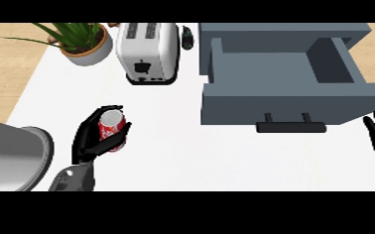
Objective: Pick up the can, place it into the drawer and close the drawer
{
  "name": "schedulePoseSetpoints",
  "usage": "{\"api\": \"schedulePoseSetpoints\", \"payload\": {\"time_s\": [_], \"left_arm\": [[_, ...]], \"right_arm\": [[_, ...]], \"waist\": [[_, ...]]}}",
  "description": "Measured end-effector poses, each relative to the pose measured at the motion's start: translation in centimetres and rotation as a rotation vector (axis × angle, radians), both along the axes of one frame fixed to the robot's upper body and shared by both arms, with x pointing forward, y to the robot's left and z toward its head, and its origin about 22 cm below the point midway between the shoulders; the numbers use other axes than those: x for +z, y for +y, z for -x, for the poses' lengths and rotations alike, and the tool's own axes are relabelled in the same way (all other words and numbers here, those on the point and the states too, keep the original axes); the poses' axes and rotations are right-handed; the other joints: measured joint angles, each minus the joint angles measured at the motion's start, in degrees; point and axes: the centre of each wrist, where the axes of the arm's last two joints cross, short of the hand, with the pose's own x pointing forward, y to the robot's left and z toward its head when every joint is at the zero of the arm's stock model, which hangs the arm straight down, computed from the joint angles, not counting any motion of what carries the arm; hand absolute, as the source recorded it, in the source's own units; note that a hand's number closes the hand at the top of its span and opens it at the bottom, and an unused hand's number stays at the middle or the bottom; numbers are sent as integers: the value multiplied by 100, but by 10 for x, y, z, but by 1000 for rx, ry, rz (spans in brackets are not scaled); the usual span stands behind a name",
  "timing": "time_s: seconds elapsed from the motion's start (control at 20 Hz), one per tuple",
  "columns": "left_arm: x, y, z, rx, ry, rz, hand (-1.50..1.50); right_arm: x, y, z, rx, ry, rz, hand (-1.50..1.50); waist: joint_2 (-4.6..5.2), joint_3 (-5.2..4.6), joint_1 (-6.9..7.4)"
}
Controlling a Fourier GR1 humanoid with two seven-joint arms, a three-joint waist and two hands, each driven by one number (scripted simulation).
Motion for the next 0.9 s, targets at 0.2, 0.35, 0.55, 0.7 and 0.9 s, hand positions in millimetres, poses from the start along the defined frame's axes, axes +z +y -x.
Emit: {"api": "schedulePoseSetpoints", "payload": {"time_s": [0.2, 0.35, 0.55, 0.7, 0.9], "left_arm": [[8, -4, -7, -19, -16, 42, 150], [16, -9, -16, -22, -25, 59, 150], [21, 5, -19, 30, -40, 65, 150], [32, 10, -24, 46, -65, 71, 150], [45, -3, -27, 27, -94, 81, 150]], "right_arm": [[-3, 1, 3, -2, -5, -7, -150], [-2, -1, -2, -9, -5, -7, -150], [-4, 1, 3, -8, -13, -12, -150], [1, 1, 9, -10, -13, -17, -150], [1, 9, 12, -14, -13, -17, -150]], "waist": [[2, -1, -4], [3, -2, -4], [4, -2, -11], [2, -2, -7], [-1, -1, -3]]}}
